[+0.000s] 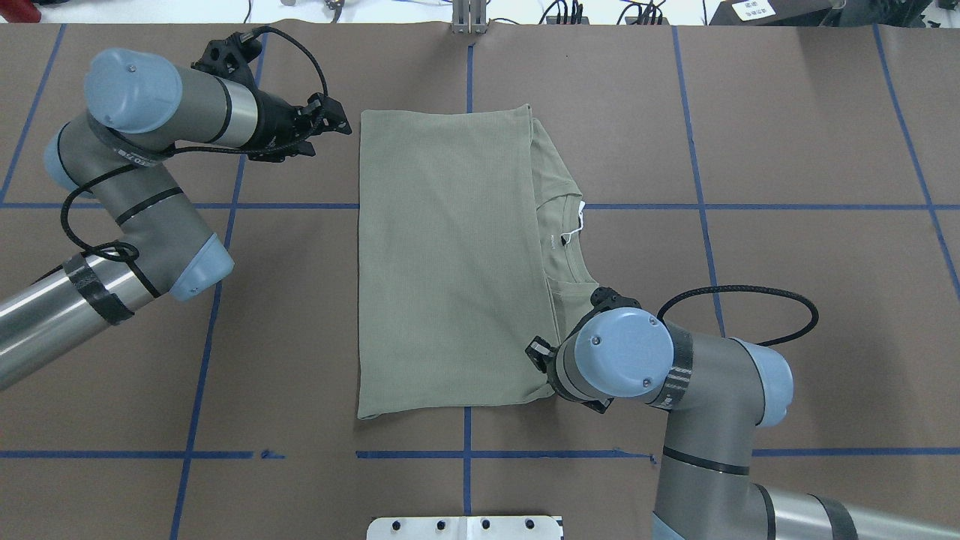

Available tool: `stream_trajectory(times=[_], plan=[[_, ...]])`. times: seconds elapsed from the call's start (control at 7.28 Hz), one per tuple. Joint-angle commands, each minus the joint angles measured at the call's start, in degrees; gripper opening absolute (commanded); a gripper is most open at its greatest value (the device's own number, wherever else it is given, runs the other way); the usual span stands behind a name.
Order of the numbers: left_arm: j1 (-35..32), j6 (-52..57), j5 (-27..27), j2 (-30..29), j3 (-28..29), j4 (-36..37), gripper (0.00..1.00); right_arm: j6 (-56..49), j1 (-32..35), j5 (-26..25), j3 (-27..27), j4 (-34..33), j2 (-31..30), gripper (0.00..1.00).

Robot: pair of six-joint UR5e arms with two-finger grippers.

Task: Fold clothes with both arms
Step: 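Lower the left gripper to the other near corner and grasp both corners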

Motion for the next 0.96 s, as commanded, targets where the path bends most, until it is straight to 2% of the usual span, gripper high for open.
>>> stream_trajectory(times=[0.0,0.14,0.27,0.41,0.55,0.69,0.82], plan=[[7.14,-11.89,-1.28,5.0,-9.01,-0.13,0.77,0.47,-0.1,-0.22,1.83,-0.01,-1.38,0.0],[12.34,-15.96,2.21,9.64,-15.85,0.31,0.76,0.38,-0.1,-0.05,1.83,-0.01,-1.38,0.0],[15.61,-19.74,2.94,14.12,-21.14,0.57,0.75,0.3,-0.19,0.04,1.75,-0.1,-1.2,0.0],[21.21,-21.78,3.99,16.52,-22.75,1.97,0.73,0.21,-0.1,0.73,1.74,-0.01,-1.29,0.0],[25.7,-21.37,8.7,16.28,-23.29,7.2,0.73,0.21,-0.1,0.83,2.01,-0.1,-1.12,0.0],[26.36,-20.58,7.61,16.45,-28.95,14.65,0.7,0.21,-0.1,0.92,2.01,-0.1,-1.11,0.0],[29.41,-19.27,8.73,16.54,-29.62,18.03,0.7,0.21,-0.1,0.92,2.01,-0.01,-0.94,0.0]])
